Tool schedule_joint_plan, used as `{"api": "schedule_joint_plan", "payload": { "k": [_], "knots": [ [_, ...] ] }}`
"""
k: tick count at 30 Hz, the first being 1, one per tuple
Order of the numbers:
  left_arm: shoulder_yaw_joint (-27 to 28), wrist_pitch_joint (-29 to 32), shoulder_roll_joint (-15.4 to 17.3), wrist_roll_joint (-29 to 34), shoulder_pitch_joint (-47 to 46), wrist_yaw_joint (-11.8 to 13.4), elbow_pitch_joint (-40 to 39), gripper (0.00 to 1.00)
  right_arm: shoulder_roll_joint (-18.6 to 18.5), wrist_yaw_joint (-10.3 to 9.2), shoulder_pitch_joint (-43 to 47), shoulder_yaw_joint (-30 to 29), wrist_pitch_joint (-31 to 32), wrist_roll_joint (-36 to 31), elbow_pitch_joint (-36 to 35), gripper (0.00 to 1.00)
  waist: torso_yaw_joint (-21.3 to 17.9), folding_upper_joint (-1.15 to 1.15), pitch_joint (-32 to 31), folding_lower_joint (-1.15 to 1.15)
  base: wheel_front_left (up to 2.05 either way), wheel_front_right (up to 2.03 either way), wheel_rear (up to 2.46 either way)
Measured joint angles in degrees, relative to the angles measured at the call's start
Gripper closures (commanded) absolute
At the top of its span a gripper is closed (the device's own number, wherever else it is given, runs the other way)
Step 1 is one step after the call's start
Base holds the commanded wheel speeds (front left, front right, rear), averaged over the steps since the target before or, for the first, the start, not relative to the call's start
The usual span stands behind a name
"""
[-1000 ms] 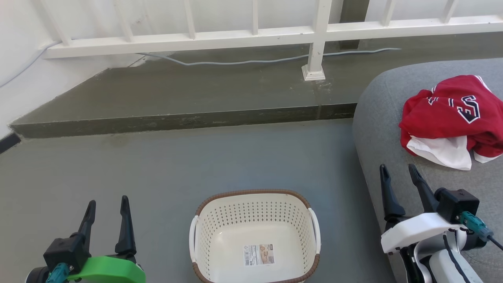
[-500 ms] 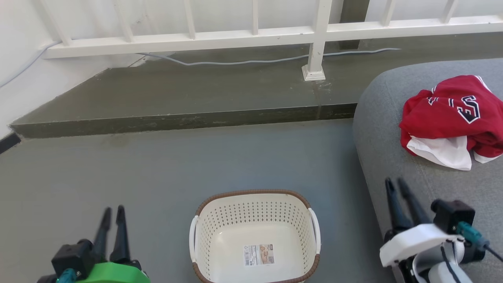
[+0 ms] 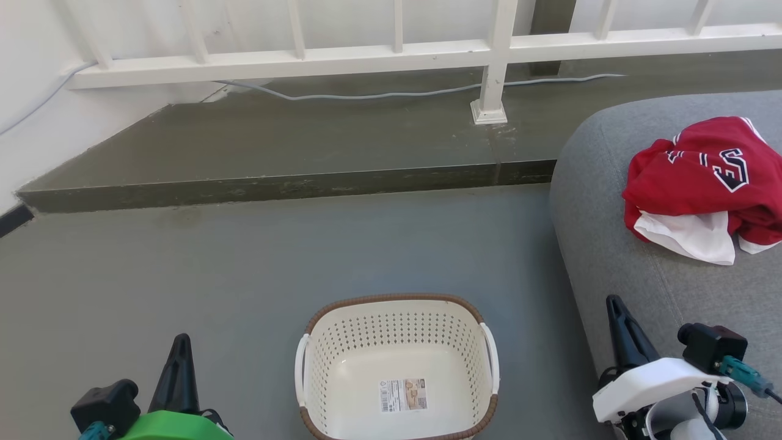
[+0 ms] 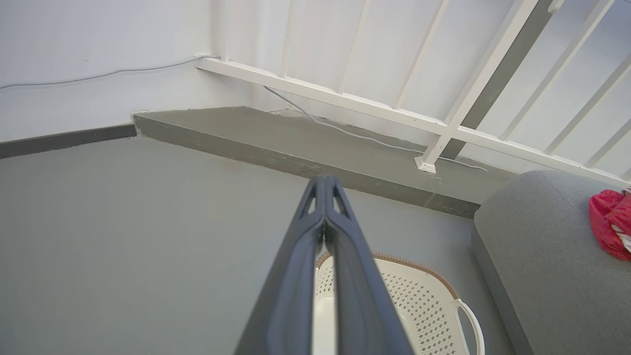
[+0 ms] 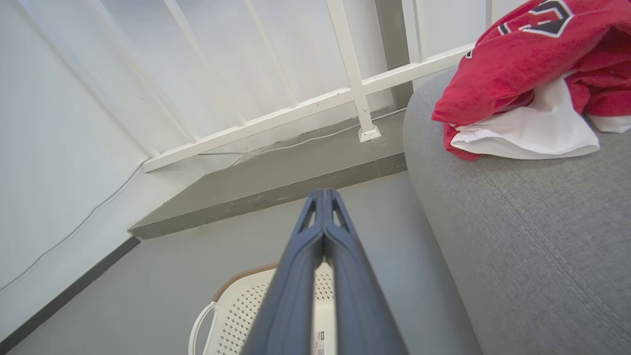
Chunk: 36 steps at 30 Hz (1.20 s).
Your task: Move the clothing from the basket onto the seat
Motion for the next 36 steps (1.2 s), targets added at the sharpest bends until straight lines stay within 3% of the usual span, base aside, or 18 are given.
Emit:
{"api": "schedule_joint_plan", "payload": {
  "k": [36],
  "knots": [
    [5.26,7.03,-1.52,-24.94,-2.21,-4.58,3.27,1.00,0.70,3.63,-2.85,-6.60,5.79,27.61,1.88,1.00,0.59,0.00,0.44,0.00,0.00,0.00,0.00]
  ]
}}
